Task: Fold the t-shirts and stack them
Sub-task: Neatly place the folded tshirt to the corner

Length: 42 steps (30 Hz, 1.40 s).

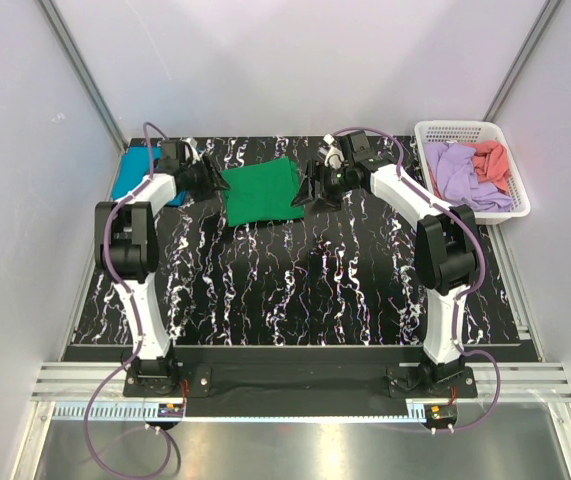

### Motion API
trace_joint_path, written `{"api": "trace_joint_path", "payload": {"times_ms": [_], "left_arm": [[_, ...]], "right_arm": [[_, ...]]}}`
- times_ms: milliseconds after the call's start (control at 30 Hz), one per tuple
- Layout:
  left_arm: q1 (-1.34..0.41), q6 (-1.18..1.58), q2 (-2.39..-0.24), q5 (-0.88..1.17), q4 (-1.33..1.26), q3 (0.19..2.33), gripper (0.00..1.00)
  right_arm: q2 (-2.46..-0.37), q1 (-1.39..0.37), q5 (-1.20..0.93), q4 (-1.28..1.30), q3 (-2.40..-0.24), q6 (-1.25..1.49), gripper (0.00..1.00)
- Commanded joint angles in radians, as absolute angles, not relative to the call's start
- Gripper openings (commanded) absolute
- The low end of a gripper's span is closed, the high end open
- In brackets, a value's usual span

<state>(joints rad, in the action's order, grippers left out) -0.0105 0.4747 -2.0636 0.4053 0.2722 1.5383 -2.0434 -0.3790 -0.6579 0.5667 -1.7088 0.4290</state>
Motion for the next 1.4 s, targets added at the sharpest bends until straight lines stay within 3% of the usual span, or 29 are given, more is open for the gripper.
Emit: {"api": "trace_joint_path", "payload": {"times_ms": [0,333,567,667,700,833,1100,1367], "left_arm": [[-0.02,0.486,-2.114,0.388,0.241,1.522,0.59],[-0.043,0.522,-2.192,0.324,0.293,1.546,0.59],[-0.057,0.535,-2.238,0.305,0.348,1.609,0.51],[-0.061,0.529,-2.279,0.305,0.391,1.667,0.4],[-0.064,0.528,-2.287,0.304,0.402,1.683,0.26],[-0.064,0.516,-2.293,0.278,0.477,1.759,0.0],[-0.063,0.39,-2.269,0.135,0.75,2.08,0.0],[-0.06,0.345,-2.238,0.057,0.796,2.1,0.0]], "right_arm": [[-2.002,-0.376,-0.678,0.564,-1.727,0.414,0.76],[-1.956,-0.377,-0.673,0.571,-1.684,0.402,0.76],[-1.944,-0.376,-0.675,0.566,-1.671,0.397,0.76],[-1.94,-0.376,-0.676,0.561,-1.671,0.399,0.76],[-1.939,-0.376,-0.676,0.561,-1.669,0.4,0.76],[-1.936,-0.374,-0.681,0.554,-1.667,0.403,0.76],[-1.925,-0.376,-0.69,0.52,-1.684,0.426,0.76],[-1.91,-0.374,-0.686,0.52,-1.68,0.419,0.76]]}}
